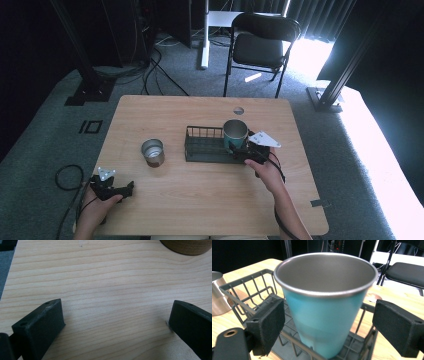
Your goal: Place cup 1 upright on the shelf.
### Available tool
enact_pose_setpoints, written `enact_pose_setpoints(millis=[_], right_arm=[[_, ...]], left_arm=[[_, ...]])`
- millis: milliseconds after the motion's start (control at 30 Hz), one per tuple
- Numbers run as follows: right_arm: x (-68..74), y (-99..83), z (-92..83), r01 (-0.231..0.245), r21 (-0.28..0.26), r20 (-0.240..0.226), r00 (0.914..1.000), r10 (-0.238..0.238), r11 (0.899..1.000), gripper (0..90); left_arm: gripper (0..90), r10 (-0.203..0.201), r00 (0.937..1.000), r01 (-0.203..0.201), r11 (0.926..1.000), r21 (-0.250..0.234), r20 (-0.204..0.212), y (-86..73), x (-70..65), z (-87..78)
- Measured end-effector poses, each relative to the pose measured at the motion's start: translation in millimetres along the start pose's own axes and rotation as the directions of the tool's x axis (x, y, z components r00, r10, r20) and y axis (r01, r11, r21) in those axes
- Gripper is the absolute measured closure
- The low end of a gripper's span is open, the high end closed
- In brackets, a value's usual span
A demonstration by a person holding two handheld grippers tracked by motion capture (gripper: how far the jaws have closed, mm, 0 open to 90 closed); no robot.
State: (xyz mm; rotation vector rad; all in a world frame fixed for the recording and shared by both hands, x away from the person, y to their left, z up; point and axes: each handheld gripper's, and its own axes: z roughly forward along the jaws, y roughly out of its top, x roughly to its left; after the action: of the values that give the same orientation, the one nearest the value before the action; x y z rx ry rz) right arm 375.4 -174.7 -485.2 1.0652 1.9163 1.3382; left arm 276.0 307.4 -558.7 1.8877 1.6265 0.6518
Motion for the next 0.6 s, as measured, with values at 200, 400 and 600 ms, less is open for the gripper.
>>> enact_pose_setpoints(millis=[200, 400, 600], right_arm=[[-2.3, -4.9, -13.1, -0.004, -0.014, -0.002, 1.0, 0.003, 1.0, 10.8], [-6.1, -11.1, -24.7, -0.006, -0.011, 0.003, 1.0, 0.006, 1.0, 10.8], [-11.0, -22.6, -33.5, -0.007, -0.002, 0.011, 0.9999, 0.007, 1.0, 10.9]], left_arm=[[0.5, 0.0, 1.0, 0.0, 1.0, 0.0, 0.0, 0.0, 0.0, 0.0], [0.5, 0.0, 1.0, 0.0, 1.0, 0.0, 0.0, 0.0, 0.0, 0.0], [0.5, 0.0, 1.0, 0.0, 1.0, 0.0, 0.0, 0.0, 0.0, 0.0]])
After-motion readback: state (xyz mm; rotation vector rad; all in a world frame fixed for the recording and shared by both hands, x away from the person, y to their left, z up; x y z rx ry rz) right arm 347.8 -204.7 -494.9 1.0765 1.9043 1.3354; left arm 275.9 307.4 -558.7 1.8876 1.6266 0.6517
